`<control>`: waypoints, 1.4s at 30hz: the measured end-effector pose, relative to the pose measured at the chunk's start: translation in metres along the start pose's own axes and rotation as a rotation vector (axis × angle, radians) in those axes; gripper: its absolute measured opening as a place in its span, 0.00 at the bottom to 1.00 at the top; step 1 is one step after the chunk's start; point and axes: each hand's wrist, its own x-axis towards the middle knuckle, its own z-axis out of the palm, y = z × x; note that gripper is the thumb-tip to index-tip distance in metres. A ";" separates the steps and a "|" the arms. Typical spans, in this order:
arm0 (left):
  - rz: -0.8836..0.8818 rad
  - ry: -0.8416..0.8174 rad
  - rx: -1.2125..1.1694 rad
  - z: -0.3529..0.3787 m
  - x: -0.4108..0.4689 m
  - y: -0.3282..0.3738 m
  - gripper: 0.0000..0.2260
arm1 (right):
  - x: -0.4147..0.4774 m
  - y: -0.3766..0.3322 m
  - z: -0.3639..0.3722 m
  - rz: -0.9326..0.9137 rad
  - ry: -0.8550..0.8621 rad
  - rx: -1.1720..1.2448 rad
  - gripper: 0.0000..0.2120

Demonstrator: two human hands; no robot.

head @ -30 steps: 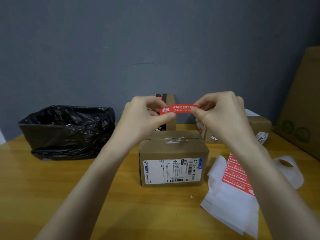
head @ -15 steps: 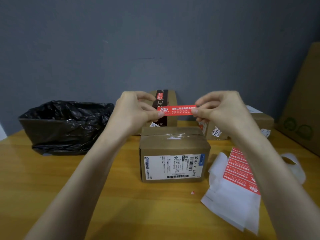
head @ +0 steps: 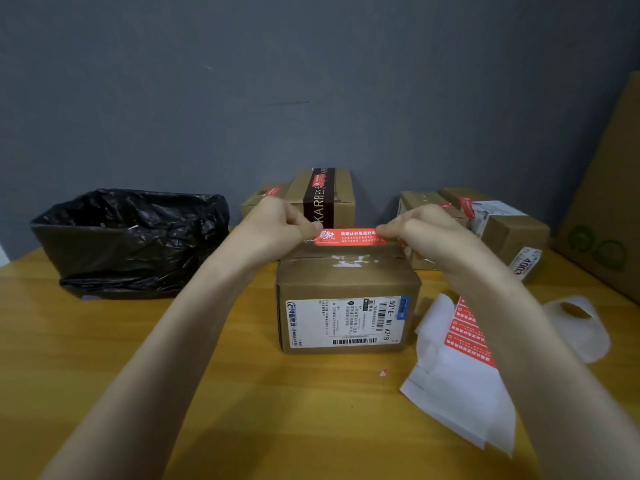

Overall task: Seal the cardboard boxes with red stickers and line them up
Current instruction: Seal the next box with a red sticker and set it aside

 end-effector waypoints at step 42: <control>0.027 -0.020 0.529 0.016 0.010 -0.007 0.13 | 0.020 0.018 0.023 -0.160 0.015 -0.572 0.14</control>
